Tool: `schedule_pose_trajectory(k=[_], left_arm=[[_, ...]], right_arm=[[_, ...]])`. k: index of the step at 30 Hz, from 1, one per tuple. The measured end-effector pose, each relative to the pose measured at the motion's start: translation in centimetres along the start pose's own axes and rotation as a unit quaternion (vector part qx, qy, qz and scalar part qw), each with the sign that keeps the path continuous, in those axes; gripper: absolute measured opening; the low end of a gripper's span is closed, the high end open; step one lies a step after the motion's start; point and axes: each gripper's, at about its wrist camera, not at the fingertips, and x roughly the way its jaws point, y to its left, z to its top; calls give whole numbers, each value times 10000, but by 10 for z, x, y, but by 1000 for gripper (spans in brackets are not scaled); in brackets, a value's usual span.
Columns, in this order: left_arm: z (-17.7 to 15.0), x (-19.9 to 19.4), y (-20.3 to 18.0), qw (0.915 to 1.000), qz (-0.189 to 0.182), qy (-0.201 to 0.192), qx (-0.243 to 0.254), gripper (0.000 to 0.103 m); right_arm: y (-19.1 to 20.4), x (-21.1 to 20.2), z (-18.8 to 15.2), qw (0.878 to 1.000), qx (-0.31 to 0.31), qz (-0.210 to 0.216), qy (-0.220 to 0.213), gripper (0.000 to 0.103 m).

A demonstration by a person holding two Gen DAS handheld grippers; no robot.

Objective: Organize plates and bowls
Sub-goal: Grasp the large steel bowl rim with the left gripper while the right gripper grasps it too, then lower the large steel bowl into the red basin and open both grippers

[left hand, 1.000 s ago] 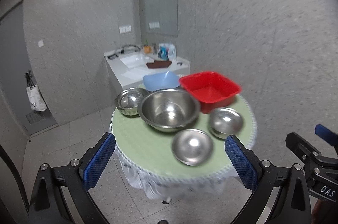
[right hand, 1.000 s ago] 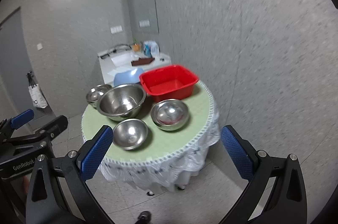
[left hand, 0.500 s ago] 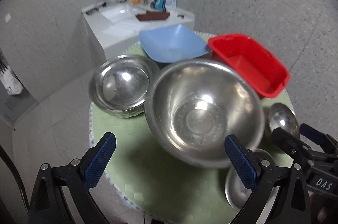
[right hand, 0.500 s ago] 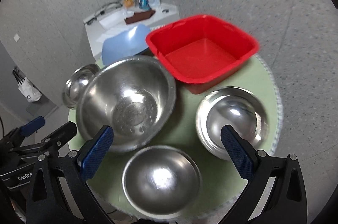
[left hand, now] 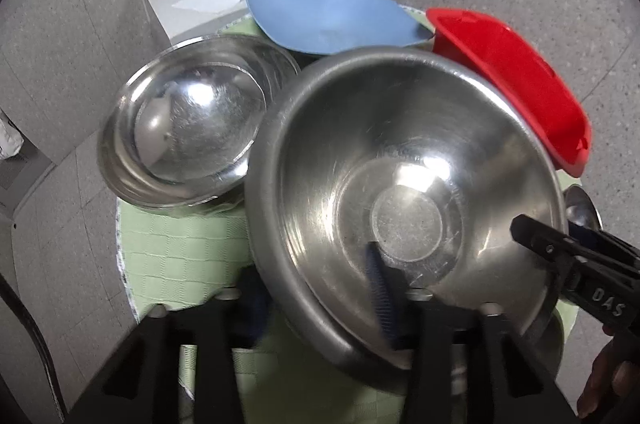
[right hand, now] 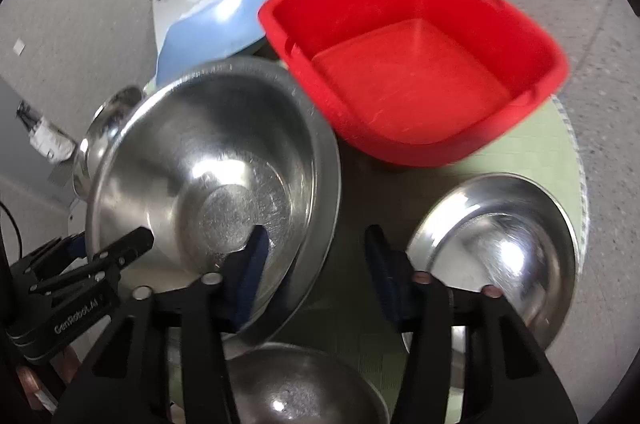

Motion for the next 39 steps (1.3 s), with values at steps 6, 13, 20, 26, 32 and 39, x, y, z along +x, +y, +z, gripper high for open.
schedule_pose_trajectory(k=[6, 13, 20, 26, 32, 39], left_arm=[[5, 4, 3, 9998, -5, -20, -184, 18], [-26, -36, -11, 9992, 167, -246, -282, 19], [-31, -91, -23, 9952, 364, -854, -300, 19], [16, -97, -73, 9927, -41, -1209, 11, 19], [77, -47, -124, 9927, -369, -1038, 497, 19], [124, 39, -152, 9963, -397, -334, 687, 19]], right_arm=[[-4, 3, 6, 9984, -242, 509, 99, 25], [-4, -21, 6, 9947, -464, 918, 69, 26], [-4, -65, 18, 9885, -718, 1280, -353, 26], [-48, -99, 58, 9875, -545, 1166, -908, 26], [-112, -89, 104, 9918, -96, 826, -966, 26], [-160, -45, 119, 9967, 212, 583, -531, 27]])
